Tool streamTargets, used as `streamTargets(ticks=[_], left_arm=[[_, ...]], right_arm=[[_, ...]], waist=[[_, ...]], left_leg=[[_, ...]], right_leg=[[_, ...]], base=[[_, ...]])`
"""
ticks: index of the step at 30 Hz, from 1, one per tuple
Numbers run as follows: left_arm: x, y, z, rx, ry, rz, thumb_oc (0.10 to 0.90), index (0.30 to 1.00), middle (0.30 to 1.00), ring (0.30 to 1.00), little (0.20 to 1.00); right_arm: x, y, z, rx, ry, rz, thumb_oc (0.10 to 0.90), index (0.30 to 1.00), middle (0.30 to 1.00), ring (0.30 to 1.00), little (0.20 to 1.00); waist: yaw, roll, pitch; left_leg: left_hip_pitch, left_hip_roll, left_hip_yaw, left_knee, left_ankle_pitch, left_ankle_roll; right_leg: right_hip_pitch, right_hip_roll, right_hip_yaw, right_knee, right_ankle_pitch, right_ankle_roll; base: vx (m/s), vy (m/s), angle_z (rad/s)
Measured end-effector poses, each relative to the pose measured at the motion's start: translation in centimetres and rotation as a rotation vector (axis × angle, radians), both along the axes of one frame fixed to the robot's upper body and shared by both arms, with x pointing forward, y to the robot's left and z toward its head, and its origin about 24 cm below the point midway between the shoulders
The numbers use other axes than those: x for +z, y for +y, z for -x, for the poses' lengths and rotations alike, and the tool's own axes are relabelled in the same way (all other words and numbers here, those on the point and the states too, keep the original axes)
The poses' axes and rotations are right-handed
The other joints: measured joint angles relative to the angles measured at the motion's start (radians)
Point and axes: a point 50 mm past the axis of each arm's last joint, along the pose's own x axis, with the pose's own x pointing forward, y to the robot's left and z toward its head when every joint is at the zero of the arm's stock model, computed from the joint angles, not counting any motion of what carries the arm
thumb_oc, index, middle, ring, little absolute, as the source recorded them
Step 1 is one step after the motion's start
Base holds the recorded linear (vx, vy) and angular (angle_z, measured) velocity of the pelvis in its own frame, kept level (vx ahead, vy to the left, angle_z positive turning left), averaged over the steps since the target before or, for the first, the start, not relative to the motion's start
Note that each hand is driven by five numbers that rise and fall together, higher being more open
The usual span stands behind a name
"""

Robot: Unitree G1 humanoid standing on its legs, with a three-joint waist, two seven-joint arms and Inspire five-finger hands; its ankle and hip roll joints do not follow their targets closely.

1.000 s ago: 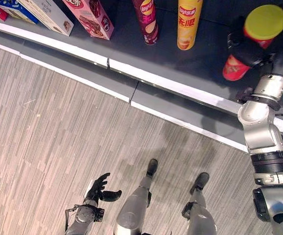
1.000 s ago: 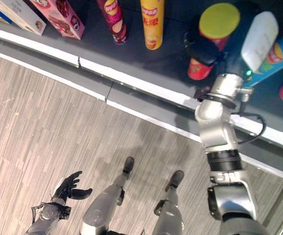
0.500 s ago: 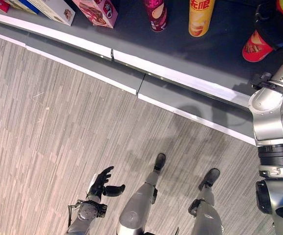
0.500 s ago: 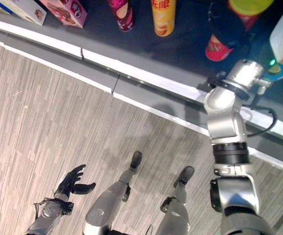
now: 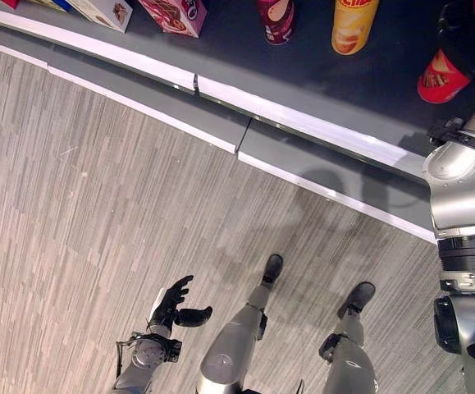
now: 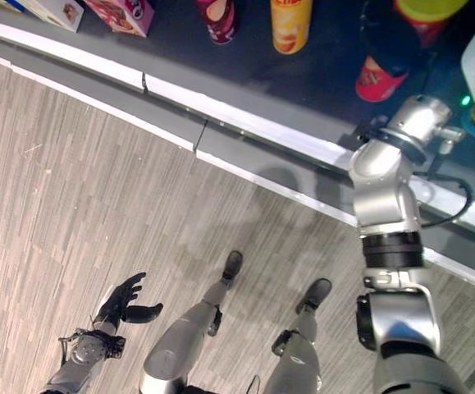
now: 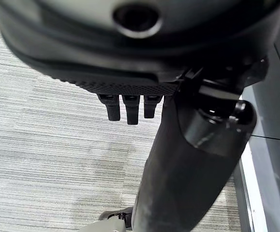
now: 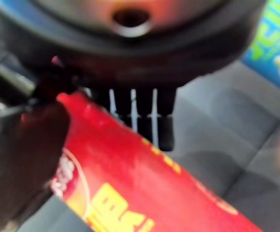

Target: Put the goods on the table back onto the shelves and tidy them up.

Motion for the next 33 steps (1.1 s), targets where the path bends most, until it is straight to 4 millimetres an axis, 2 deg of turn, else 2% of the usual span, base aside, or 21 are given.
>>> streamTargets(ticks=[1,2,3,12,16,18,19,21,24,25,27,28,30,32,33], left_arm=[[0.0,0.0,0.0,0.0,-0.001,0.0,0.8,0.9,0.9,0.9,0.9],[0.0,0.0,0.0,0.0,-0.001,0.0,0.8,0.9,0.9,0.9,0.9],[0.0,0.0,0.0,0.0,-0.001,0.0,0.8,0.9,0.9,0.9,0.9],[0.1,-0.1,-0.1,-0.001,-0.003,0.001,0.8,0.9,0.9,0.9,0.9],[0.1,-0.3,-0.6,0.012,-0.003,0.024,0.8,0.9,0.9,0.9,0.9],[0.3,-0.3,-1.0,0.014,-0.004,0.027,0.8,0.9,0.9,0.9,0.9],[0.3,-0.2,-1.1,0.017,0.0,0.023,0.8,0.9,0.9,0.9,0.9],[-0.4,0.7,-0.8,0.046,0.056,0.004,0.8,0.9,0.9,0.9,0.9],[-1.7,2.0,0.6,0.078,0.139,-0.02,0.8,0.9,0.9,0.9,0.9],[-2.0,2.4,1.0,0.09,0.162,-0.021,0.8,0.9,0.9,0.9,0.9],[-2.7,3.3,2.3,0.126,0.219,-0.032,0.8,0.9,0.9,0.9,0.9],[-2.8,3.4,2.4,0.123,0.232,-0.044,0.8,0.9,0.9,0.9,0.9],[-3.8,4.2,3.7,0.147,0.312,-0.072,0.8,0.9,0.9,0.9,0.9],[-5.2,5.0,6.0,0.198,0.433,-0.094,0.8,0.9,0.9,0.9,0.9],[-5.4,5.3,6.7,0.208,0.45,-0.102,0.8,0.9,0.9,0.9,0.9]], right_arm=[[0.0,0.0,0.0,0.0,0.0,0.0,0.4,0.3,0.3,0.3,0.3],[0.0,0.0,0.0,0.0,0.001,0.0,0.587,0.58,0.58,0.58,0.58],[0.0,0.0,0.0,0.001,0.001,0.0,0.8,0.9,0.9,0.9,0.9],[-0.4,0.4,-0.2,0.026,0.018,-0.002,0.8,0.9,0.9,0.9,0.9],[-1.9,-0.1,-0.2,0.024,0.067,-0.01,0.8,0.9,0.9,0.9,0.9],[-2.8,-0.2,-0.1,0.033,0.095,-0.006,0.8,0.9,0.9,0.9,0.9],[-3.7,-0.1,0.1,0.051,0.124,-0.009,0.8,0.9,0.9,0.9,0.9],[-6.7,1.3,0.3,0.147,0.196,-0.044,0.8,0.9,0.9,0.9,0.9],[-9.9,2.9,0.9,0.272,0.253,-0.132,0.8,0.9,0.9,0.9,0.9],[-10.8,3.2,1.3,0.311,0.267,-0.156,0.8,0.9,0.9,0.9,0.9],[-12.6,4.2,2.1,0.421,0.3,-0.225,0.8,0.9,0.9,0.9,0.9],[-13.8,4.5,2.6,0.479,0.327,-0.263,0.8,0.9,0.9,0.9,0.9],[-16.1,5.7,3.8,0.638,0.386,-0.367,0.8,0.9,0.9,0.9,0.9],[-20.6,6.9,5.6,0.794,0.557,-0.485,0.8,0.9,0.9,0.9,0.9],[-22.9,6.3,7.1,0.803,0.668,-0.514,0.8,0.9,0.9,0.9,0.9]], waist=[[0.0,0.0,0.0],[-0.001,0.0,0.0],[-0.001,0.0,0.0],[-0.037,-0.001,0.0],[-0.051,-0.01,-0.005],[-0.065,-0.041,-0.022],[-0.073,-0.066,-0.029],[-0.088,-0.15,-0.037],[-0.113,-0.24,-0.09],[-0.123,-0.263,-0.104],[-0.138,-0.297,-0.138],[-0.158,-0.317,-0.151],[-0.173,-0.333,-0.176],[-0.21,-0.348,-0.215],[-0.23,-0.349,-0.221]], left_leg=[[0.0,0.0,0.0,0.0,0.0,0.0],[0.0,0.0,0.0,0.0,0.0,0.0],[0.0,0.0,0.0,0.0,0.0,0.0],[0.008,-0.001,0.002,0.01,0.001,0.001],[0.047,0.0,0.004,0.035,0.001,0.001],[0.05,0.005,0.007,0.033,0.0,0.001],[0.053,0.008,0.009,0.034,0.0,0.001],[0.102,0.015,0.037,0.032,-0.001,0.001],[0.144,0.021,0.076,0.032,-0.035,0.009],[0.155,0.02,0.09,0.034,-0.042,0.009],[0.176,0.017,0.106,0.033,-0.046,0.016],[0.181,0.012,0.125,0.045,-0.061,0.021],[0.196,0.001,0.155,0.061,-0.077,0.03],[0.241,0.0,0.216,0.051,-0.082,0.041],[0.263,0.002,0.248,0.04,-0.085,0.047]], right_leg=[[0.0,0.0,0.0,0.0,0.0,0.0],[0.0,0.0,0.0,0.0,0.0,0.0],[0.0,0.0,0.0,0.0,0.0,0.0],[0.014,0.003,0.001,0.0,0.002,0.002],[0.074,0.002,-0.008,0.0,0.003,0.001],[0.072,0.013,-0.006,0.001,0.003,0.001],[0.073,0.016,-0.003,0.001,0.004,0.0],[0.106,0.02,0.021,0.0,0.005,-0.002],[0.123,0.025,0.065,0.0,0.004,-0.003],[0.128,0.023,0.073,0.0,0.004,-0.003],[0.138,0.016,0.096,0.0,0.002,-0.002],[0.136,0.017,0.112,0.0,0.004,0.001],[0.141,0.014,0.144,0.002,0.021,0.006],[0.141,0.014,0.191,0.002,0.052,0.011],[0.137,0.015,0.205,0.002,0.077,0.017]], base=[[0.0,0.0,0.0],[0.0,0.0,0.0],[0.0,0.0,0.0],[-0.01,0.001,0.01],[-0.01,-0.002,0.09],[0.03,0.043,-0.07],[0.06,0.052,-0.14],[0.06,0.063,-0.32],[0.08,0.095,-0.41],[0.05,0.078,-0.35],[0.03,0.163,-0.28],[0.02,0.257,-0.27],[0.01,0.188,-0.46],[-0.04,0.128,-0.9],[-0.07,0.06,-0.91]])
